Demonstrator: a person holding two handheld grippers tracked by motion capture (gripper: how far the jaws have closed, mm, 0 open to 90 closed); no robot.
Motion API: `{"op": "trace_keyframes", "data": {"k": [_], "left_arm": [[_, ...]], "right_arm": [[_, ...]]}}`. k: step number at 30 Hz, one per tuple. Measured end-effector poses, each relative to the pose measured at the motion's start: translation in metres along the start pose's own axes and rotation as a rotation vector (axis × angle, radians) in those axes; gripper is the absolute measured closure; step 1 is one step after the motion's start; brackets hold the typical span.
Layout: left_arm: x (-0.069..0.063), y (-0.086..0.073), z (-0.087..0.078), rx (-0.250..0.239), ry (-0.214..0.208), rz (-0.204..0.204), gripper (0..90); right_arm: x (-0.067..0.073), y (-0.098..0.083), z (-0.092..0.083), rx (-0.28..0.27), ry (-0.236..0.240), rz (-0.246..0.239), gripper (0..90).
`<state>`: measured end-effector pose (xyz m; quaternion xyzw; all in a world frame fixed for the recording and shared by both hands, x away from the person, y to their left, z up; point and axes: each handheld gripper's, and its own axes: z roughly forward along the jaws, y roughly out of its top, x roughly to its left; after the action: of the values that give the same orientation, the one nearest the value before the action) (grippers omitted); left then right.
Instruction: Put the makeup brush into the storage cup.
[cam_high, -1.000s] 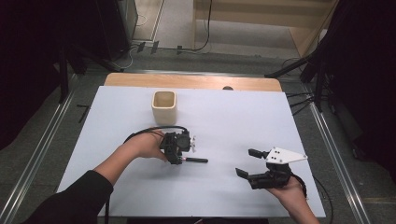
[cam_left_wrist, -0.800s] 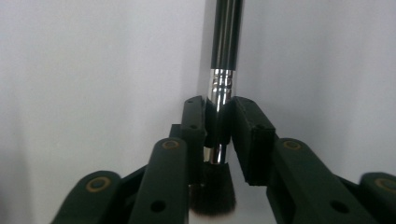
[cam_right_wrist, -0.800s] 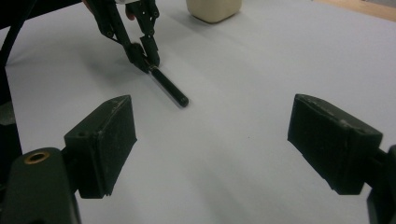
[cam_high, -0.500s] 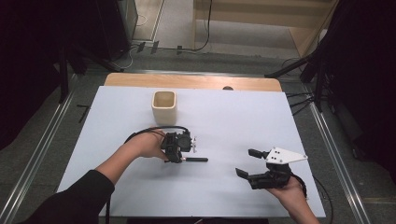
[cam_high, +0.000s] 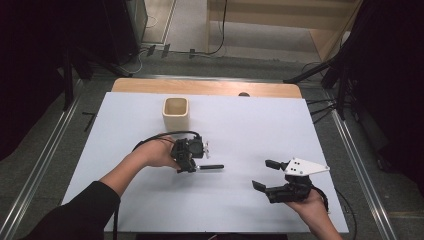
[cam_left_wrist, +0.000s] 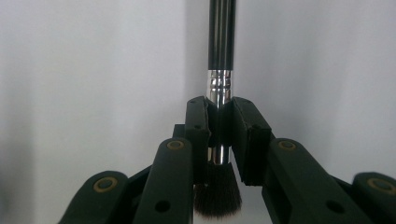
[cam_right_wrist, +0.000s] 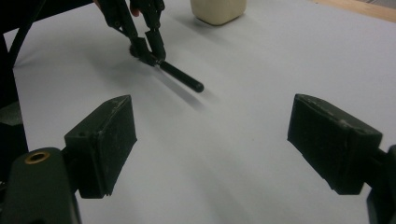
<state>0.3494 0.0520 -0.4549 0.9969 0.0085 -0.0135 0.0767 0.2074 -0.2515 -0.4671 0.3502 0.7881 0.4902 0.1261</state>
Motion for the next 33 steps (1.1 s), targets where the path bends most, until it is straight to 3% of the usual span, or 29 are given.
{"op": "trace_keyframes", "data": {"k": [1, 5, 10, 16, 19, 22, 29, 33], "left_arm": [[0.001, -0.002, -0.005, -0.023, 0.011, -0.02, 77.9], [0.001, -0.007, -0.014, -0.057, 0.025, -0.032, 77.9], [0.0, -0.013, -0.023, -0.121, 0.019, -0.062, 77.9], [-0.009, -0.024, -0.036, -0.248, 0.024, -0.134, 77.9], [-0.013, -0.027, -0.038, -0.264, 0.036, -0.136, 77.9], [-0.019, -0.035, -0.042, -0.323, 0.04, -0.161, 77.9], [-0.028, -0.047, -0.048, -0.373, 0.049, -0.195, 77.8], [-0.032, -0.05, -0.05, -0.393, 0.053, -0.203, 77.9]], "right_arm": [[0.001, 0.0, 0.001, 0.001, 0.003, -0.005, 16.3], [0.002, 0.001, 0.0, -0.014, 0.016, -0.013, 16.3], [0.002, 0.001, 0.001, -0.021, 0.028, -0.014, 16.3], [0.002, 0.002, -0.001, -0.036, 0.036, -0.011, 16.2], [0.002, 0.003, -0.001, -0.046, 0.04, -0.011, 16.2], [0.004, 0.004, -0.001, -0.06, 0.052, -0.016, 16.9], [0.006, 0.006, 0.001, -0.084, 0.082, -0.011, 16.4], [0.005, 0.008, 0.004, -0.066, 0.103, -0.004, 16.1]]}}
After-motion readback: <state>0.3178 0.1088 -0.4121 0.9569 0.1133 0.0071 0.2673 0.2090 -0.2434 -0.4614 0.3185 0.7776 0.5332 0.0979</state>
